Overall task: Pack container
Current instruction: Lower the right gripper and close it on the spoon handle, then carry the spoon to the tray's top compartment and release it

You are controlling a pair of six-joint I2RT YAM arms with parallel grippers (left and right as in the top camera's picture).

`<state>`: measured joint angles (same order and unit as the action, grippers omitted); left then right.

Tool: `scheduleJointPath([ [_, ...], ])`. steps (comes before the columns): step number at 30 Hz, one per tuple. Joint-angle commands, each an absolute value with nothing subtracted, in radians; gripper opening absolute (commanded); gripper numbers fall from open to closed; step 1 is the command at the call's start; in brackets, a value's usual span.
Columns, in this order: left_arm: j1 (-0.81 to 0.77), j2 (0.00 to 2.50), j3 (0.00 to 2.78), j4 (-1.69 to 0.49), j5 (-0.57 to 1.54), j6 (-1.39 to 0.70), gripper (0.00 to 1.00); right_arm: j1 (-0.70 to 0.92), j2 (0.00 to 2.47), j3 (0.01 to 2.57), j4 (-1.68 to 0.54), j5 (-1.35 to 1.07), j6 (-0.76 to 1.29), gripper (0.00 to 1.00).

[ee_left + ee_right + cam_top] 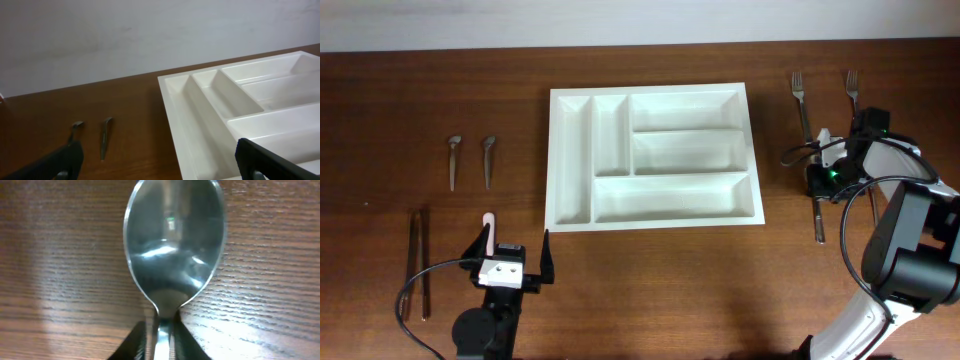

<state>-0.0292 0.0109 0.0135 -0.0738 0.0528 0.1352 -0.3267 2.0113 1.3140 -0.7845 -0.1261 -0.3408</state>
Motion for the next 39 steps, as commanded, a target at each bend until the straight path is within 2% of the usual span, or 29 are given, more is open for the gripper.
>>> scheduleJointPath([
  [1, -0.023, 0.006, 0.008, -0.076, 0.057, 0.148, 0.99, -0.321, 2.085, 1.279, -0.796, -0.172, -0.336, 0.17],
  [4, -0.023, 0.006, 0.008, -0.076, 0.057, 0.148, 0.99, -0.321, 2.085, 1.279, -0.796, -0.172, -0.336, 0.17],
  [8, -0.023, 0.006, 0.008, -0.076, 0.057, 0.148, 0.99, -0.321, 2.085, 1.279, -0.797, -0.172, -0.332, 0.11],
  [17, -0.023, 0.006, 0.008, -0.076, 0.057, 0.148, 0.99, -0.321, 2.084, 1.306, -0.837, -0.169, -0.332, 0.04],
  [28, -0.023, 0.006, 0.008, -0.076, 0.057, 0.148, 0.99, -0.317, 2.084, 1.564, -1.031, -0.175, -0.331, 0.04],
  [34, -0.023, 0.006, 0.008, -0.076, 0.057, 0.148, 0.99, -0.279, 2.084, 1.794, -1.146, -0.181, -0.187, 0.04],
  [39, -0.023, 0.006, 0.008, -0.076, 0.057, 0.148, 0.99, -0.206, 2.084, 1.983, -1.236, -0.196, 0.012, 0.04],
])
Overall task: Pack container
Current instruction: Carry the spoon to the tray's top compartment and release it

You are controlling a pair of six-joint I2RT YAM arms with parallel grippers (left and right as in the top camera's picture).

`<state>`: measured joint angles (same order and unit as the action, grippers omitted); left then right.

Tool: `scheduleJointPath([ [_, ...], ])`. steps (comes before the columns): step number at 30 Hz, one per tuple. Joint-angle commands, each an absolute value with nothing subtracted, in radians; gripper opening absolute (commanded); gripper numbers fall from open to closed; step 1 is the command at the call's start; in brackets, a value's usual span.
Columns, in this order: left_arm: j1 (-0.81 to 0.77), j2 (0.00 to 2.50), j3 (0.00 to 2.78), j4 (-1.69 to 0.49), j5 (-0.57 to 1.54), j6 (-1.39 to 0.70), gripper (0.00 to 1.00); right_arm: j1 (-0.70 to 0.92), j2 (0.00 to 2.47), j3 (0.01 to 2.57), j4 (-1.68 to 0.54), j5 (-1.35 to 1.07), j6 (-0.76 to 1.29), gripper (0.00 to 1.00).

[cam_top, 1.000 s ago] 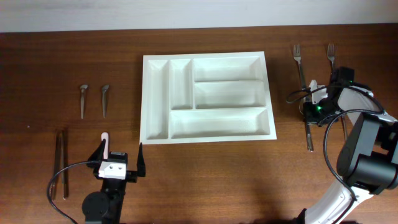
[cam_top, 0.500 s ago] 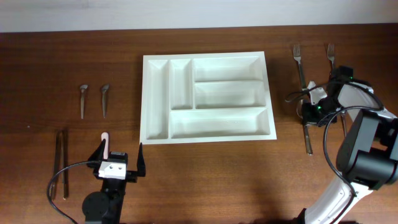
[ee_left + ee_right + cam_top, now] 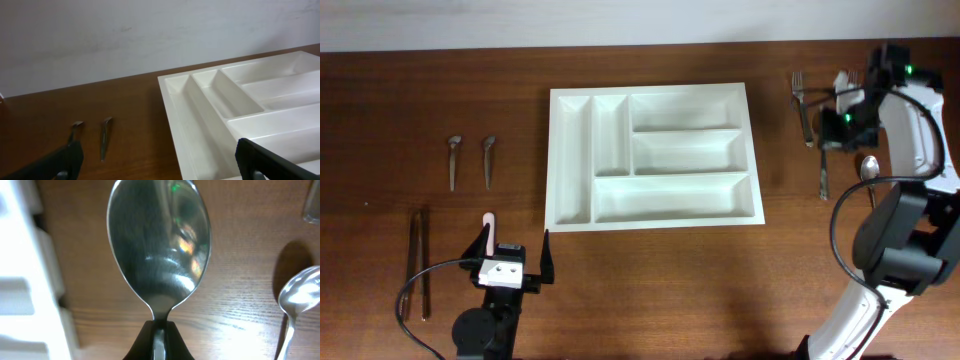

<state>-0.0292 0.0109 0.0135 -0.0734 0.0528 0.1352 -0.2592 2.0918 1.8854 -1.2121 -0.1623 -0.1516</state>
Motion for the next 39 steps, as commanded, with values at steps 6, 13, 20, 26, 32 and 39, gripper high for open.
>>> scheduleJointPath([
  [6, -0.023, 0.006, 0.008, -0.076, 0.057, 0.148, 0.99, -0.102, 2.084, 2.075, -1.196, -0.268, 0.223, 0.04],
  [13, -0.023, 0.006, 0.008, -0.076, 0.057, 0.148, 0.99, 0.0, 2.084, 2.072, -1.116, -0.286, 0.635, 0.04],
  [20, -0.023, 0.006, 0.008, -0.076, 0.057, 0.148, 0.99, 0.056, 2.085, 2.065, -1.065, -0.167, 1.144, 0.04],
  [26, -0.023, 0.006, 0.008, -0.076, 0.057, 0.148, 0.99, 0.115, 2.098, 2.064, -1.013, -0.031, 1.369, 0.04],
  [32, -0.023, 0.006, 0.008, -0.076, 0.057, 0.148, 0.99, 0.192, 2.168, 2.064, -0.923, -0.028, 1.45, 0.04],
  [39, -0.023, 0.006, 0.008, -0.076, 0.057, 0.148, 0.99, 0.236, 2.265, 2.064, -0.919, -0.032, 1.64, 0.04],
])
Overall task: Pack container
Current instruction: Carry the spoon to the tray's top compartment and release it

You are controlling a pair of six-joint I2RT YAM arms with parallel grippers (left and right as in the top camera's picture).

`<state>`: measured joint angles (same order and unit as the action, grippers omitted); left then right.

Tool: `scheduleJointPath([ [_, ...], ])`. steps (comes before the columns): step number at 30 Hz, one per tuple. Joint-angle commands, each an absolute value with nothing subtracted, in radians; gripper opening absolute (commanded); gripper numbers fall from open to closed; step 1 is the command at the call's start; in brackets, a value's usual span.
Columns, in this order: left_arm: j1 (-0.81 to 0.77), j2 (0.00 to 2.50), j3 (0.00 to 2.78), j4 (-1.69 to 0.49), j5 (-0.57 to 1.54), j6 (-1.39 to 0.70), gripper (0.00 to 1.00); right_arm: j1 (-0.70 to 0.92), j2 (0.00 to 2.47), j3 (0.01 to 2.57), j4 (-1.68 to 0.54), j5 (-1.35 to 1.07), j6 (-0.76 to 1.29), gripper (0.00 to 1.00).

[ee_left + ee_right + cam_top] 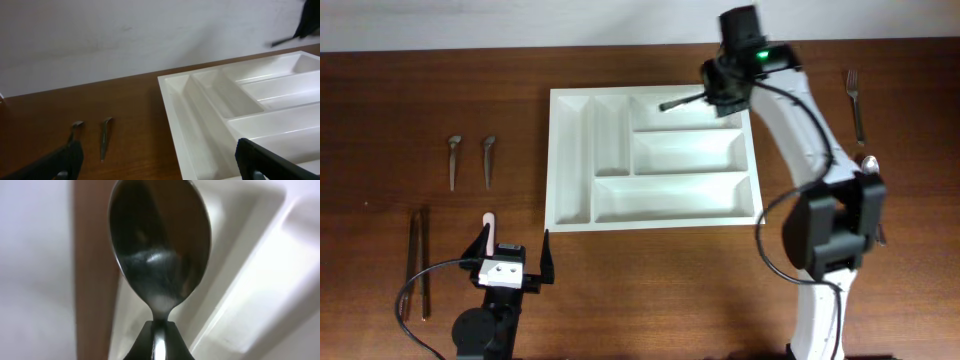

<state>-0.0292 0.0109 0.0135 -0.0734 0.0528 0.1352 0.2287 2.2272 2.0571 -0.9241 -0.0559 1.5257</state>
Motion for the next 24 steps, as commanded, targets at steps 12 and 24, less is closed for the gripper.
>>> scheduleJointPath([
  [12, -0.023, 0.006, 0.008, -0.076, 0.057, 0.148, 0.99, 0.236, 2.305, 2.064, -0.892, -0.03, 1.696, 0.04],
  [24, -0.023, 0.006, 0.009, -0.076, 0.057, 0.148, 0.99, 0.249, 2.368, 2.064, -0.889, -0.032, 1.722, 0.04],
])
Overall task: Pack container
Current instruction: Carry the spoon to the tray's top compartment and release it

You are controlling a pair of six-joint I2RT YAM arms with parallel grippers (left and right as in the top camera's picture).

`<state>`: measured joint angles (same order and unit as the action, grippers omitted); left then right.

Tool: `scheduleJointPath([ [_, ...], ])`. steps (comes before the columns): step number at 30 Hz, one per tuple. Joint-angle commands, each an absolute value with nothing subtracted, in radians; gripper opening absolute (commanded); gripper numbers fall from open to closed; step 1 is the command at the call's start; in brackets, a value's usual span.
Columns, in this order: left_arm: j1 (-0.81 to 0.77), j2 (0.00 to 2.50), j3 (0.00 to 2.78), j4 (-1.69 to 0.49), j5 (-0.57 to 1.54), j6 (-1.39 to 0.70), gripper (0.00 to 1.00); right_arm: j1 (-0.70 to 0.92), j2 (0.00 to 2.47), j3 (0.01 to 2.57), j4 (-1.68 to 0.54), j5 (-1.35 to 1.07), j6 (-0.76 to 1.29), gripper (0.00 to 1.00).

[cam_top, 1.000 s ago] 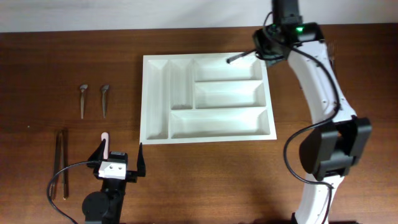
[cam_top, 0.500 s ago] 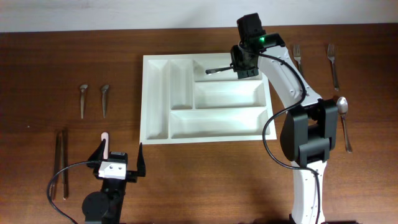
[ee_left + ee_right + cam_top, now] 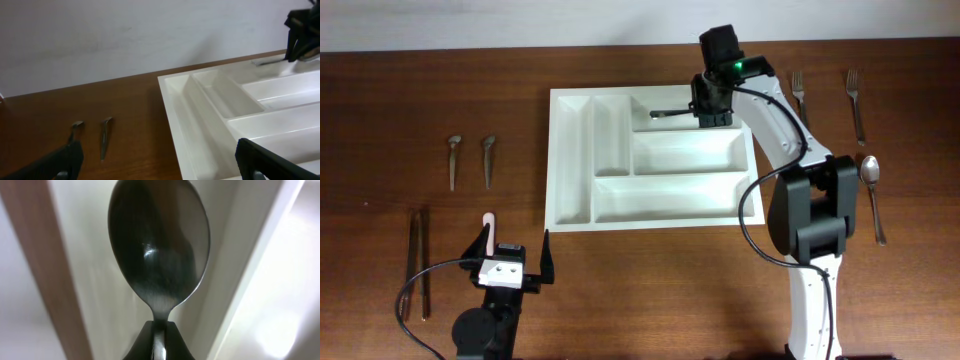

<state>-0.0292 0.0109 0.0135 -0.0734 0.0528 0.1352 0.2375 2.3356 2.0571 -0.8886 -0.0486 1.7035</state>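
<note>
A white cutlery tray [image 3: 572, 214] with several compartments lies mid-table. My right gripper [image 3: 708, 112] is shut on a steel spoon [image 3: 672, 114], held level over the tray's top long compartment, bowl pointing left. In the right wrist view the spoon [image 3: 159, 250] fills the frame, its neck pinched in the right gripper [image 3: 159, 330], white tray walls behind it. My left gripper [image 3: 513, 257] stands open near the table's front left, holding nothing; its fingers [image 3: 260, 160] frame the tray [image 3: 200, 130].
Two small spoons [image 3: 470, 160] lie left of the tray, chopsticks [image 3: 417, 262] further front left. Two forks [image 3: 825, 90] and another spoon [image 3: 871, 190] lie at the right of the tray. The right arm reaches over the tray's right edge.
My right gripper with the spoon has moved slightly left and lower over the top compartment of the tray. The left arm has not moved.
My right gripper was shut on a spoon lying on the table right of the tray. Then it held the spoon lifted near the forks. Later it carried it above the tray's top edge, and now it holds it low over the top compartment.
</note>
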Motion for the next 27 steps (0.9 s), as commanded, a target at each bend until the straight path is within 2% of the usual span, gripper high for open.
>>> scheduleJointPath([
  [1, -0.023, 0.006, 0.008, -0.076, 0.057, 0.148, 0.99, 0.249, 2.378, 2.064, -0.884, -0.032, 1.722, 0.04],
  [4, -0.023, 0.006, 0.008, -0.076, 0.057, 0.148, 0.99, 0.249, 2.392, 2.064, -0.876, -0.033, 1.721, 0.05],
  [11, -0.023, 0.006, 0.008, -0.076, 0.057, 0.148, 0.99, 0.249, 2.396, 2.064, -0.85, -0.032, 1.69, 0.22],
  [20, -0.023, 0.006, 0.008, -0.076, 0.057, 0.148, 0.99, 0.242, 2.391, 2.078, -0.585, -0.106, 1.274, 0.52],
  [22, -0.023, 0.006, 0.009, -0.076, 0.057, 0.148, 0.99, 0.234, 2.384, 2.106, -0.562, -0.112, 1.193, 0.62],
  [24, -0.023, 0.006, 0.008, -0.076, 0.057, 0.148, 0.99, 0.219, 2.376, 2.156, -0.564, -0.113, 1.089, 0.77],
  [27, -0.023, 0.006, 0.008, -0.076, 0.057, 0.148, 0.99, 0.188, 2.363, 2.248, -0.604, -0.112, 0.886, 0.91],
])
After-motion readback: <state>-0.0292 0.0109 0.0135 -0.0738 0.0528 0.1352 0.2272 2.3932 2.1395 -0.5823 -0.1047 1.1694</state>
